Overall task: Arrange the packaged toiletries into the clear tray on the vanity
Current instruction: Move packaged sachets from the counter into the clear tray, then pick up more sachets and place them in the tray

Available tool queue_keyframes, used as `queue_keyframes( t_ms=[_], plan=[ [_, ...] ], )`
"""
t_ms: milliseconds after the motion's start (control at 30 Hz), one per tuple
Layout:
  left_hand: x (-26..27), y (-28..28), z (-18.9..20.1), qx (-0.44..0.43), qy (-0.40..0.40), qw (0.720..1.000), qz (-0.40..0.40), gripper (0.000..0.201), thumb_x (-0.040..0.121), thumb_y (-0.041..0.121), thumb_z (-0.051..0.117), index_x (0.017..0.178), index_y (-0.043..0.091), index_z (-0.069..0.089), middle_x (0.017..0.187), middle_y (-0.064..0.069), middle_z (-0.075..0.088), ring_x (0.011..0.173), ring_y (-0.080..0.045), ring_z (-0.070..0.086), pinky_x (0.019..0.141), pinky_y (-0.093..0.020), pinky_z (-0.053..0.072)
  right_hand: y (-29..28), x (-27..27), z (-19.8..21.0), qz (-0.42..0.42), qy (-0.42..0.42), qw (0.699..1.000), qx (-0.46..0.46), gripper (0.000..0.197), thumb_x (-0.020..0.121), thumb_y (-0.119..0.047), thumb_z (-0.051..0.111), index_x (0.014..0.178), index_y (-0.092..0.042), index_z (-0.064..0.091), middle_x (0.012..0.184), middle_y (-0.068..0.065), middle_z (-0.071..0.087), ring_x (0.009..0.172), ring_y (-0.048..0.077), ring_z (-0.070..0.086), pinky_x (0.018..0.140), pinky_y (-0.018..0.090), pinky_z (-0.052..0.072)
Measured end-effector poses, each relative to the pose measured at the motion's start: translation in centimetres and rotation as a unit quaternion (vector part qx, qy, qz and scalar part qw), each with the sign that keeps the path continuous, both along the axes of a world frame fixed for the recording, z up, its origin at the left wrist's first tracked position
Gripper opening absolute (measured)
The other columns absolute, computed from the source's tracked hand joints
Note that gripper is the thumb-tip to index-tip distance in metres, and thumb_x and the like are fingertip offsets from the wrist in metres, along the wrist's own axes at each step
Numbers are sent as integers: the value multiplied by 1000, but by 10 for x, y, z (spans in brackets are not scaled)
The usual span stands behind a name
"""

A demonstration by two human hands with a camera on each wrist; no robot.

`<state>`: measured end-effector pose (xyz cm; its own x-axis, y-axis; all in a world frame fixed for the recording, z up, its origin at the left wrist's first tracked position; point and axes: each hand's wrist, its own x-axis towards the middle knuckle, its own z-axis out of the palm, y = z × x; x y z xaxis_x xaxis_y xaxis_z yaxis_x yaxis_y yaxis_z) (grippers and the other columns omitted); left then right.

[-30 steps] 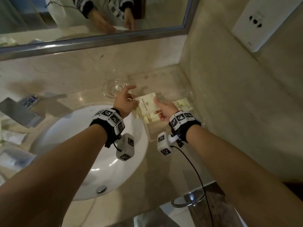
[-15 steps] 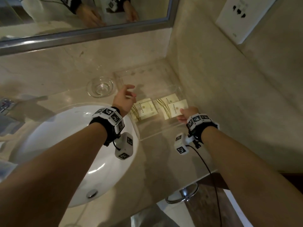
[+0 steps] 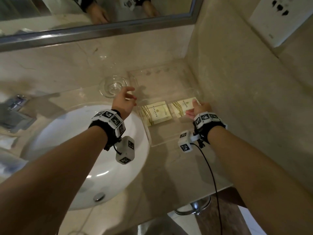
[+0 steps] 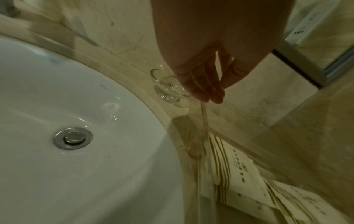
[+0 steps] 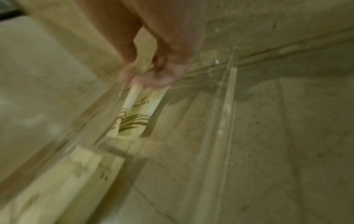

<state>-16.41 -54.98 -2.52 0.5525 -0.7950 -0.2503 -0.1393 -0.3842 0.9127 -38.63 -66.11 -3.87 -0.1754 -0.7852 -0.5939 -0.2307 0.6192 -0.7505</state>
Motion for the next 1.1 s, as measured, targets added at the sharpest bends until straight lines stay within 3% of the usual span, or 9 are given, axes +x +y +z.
queue_keyframes(
  t_ms=[100,167,267,367,500,600,700,967,1100],
  plan=[
    [5,3,2,1,-9,1000,7,44,85,-8,39,121,12,53,79,5,56,64,-11,56,59,-21,43,8,4,12,21,178,983,-43,64,94,-47,44,133,3,40,128,18,58,105,32,64,87,38,54],
    [7,5,6,-2,-16,1000,6,44,85,-8,39,121,12,53,78,6,55,64,-10,55,59,-20,42,16,12,23,20,154,984,-85,53,96,-40,42,129,1,39,127,17,56,109,33,60,82,36,46],
    [17,15,18,-18,-20,999,16,41,85,-7,40,119,10,54,78,4,56,64,-11,55,63,-26,44,32,44,41,59,77,981,-168,27,96,-34,46,103,-9,42,95,9,58,84,26,58,69,29,39],
    [38,34,35,-41,-32,997,58,36,86,-4,43,117,8,55,86,-6,59,63,-13,56,68,-31,45,57,99,62,186,8,957,-223,19,95,-30,50,93,-13,43,73,-7,49,64,9,49,63,27,42],
    [79,81,57,-52,-74,990,113,35,86,-4,44,117,8,56,88,-7,60,63,-12,57,61,-23,46,105,188,87,315,-69,911,-257,20,94,-30,53,98,-11,55,81,-5,55,79,14,54,74,26,47],
    [122,140,71,-52,-101,977,182,33,86,-3,46,115,6,57,81,-5,60,62,-10,57,63,-24,48,155,253,99,408,-86,868,-271,18,94,-28,52,91,-11,56,83,3,56,79,17,52,72,25,42],
    [157,204,79,-43,-133,952,272,26,86,2,48,109,5,61,81,-5,63,61,-13,58,65,-23,50,205,302,105,482,-93,828,-271,26,94,-30,52,90,-7,62,76,1,58,76,18,53,71,28,44],
    [208,360,62,31,-138,886,442,22,87,12,49,104,8,62,84,-9,65,74,-25,64,80,-38,54,328,375,85,625,-84,745,-218,25,95,-25,48,86,-5,61,62,-2,51,59,15,50,63,28,47],
    [210,426,36,129,-117,859,482,27,87,13,51,113,8,59,104,-14,66,94,-28,60,87,-35,46,373,398,55,673,-21,711,-203,23,93,-30,51,74,-17,52,80,3,60,80,23,59,82,37,53]
  ],
)
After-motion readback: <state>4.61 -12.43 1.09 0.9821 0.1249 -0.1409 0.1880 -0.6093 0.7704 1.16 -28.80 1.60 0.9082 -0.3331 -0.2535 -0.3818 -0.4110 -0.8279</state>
